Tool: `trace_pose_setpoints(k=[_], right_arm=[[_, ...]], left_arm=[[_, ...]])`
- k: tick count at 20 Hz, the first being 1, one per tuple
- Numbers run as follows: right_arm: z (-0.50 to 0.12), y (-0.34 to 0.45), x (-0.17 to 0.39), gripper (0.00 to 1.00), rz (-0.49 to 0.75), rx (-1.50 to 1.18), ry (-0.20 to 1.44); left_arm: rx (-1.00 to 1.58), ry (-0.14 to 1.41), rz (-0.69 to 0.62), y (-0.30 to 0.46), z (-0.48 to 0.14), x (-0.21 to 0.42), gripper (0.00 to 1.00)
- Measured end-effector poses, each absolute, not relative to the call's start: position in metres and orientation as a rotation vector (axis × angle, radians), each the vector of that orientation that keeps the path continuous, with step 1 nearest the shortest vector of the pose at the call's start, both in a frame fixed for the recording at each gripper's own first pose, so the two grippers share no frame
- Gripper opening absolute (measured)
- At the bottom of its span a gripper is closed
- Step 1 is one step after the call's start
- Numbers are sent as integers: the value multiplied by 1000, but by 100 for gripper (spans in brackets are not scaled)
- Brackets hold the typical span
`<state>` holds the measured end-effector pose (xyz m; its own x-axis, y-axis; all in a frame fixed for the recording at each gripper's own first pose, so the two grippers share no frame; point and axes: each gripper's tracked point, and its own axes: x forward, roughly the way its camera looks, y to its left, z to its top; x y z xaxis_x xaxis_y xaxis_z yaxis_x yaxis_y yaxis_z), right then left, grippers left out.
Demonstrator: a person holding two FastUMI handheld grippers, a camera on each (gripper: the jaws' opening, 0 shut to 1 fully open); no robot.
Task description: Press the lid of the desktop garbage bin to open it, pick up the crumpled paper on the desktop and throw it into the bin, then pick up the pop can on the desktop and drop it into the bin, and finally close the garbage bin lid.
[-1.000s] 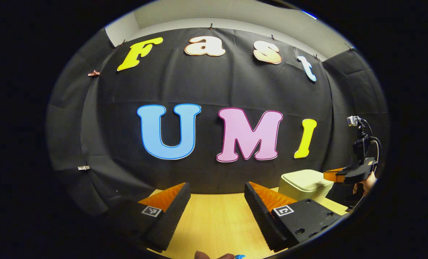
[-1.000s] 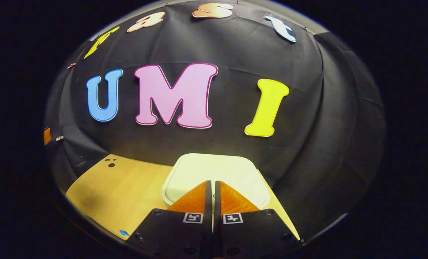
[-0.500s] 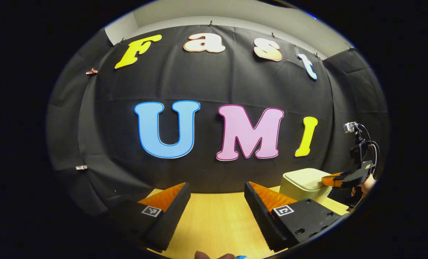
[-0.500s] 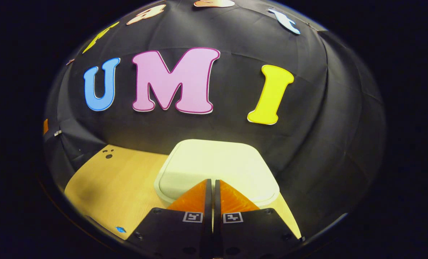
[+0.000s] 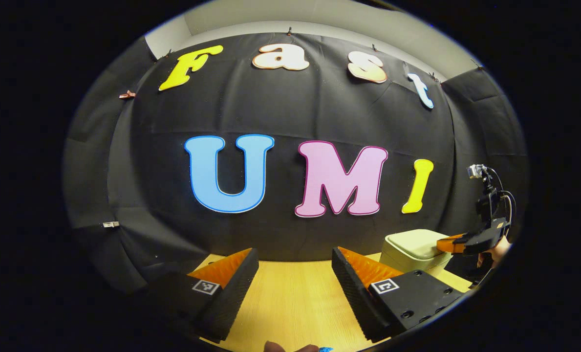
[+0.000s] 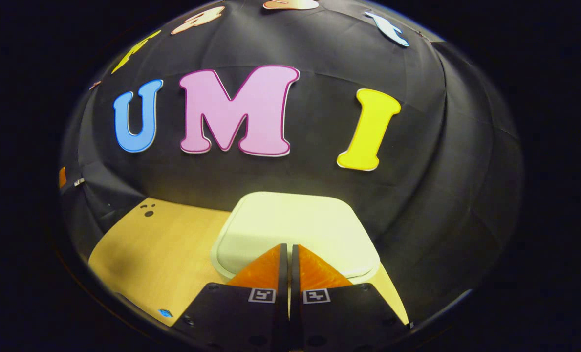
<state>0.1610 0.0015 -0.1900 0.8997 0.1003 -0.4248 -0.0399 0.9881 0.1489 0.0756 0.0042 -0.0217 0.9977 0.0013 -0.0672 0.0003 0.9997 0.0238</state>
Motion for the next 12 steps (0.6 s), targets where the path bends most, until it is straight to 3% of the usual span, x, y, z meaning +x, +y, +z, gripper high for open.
trace_pose_setpoints(k=[6,9,12], right_arm=[[-166,-1,147,10,69,93,359],[-169,-1,135,25,78,78,380],[-166,0,120,33,92,78,379]], left_arm=[[12,72,4,3,-23,68,96],[8,71,-1,-1,-21,64,96],[17,70,-12,-7,-23,59,96]])
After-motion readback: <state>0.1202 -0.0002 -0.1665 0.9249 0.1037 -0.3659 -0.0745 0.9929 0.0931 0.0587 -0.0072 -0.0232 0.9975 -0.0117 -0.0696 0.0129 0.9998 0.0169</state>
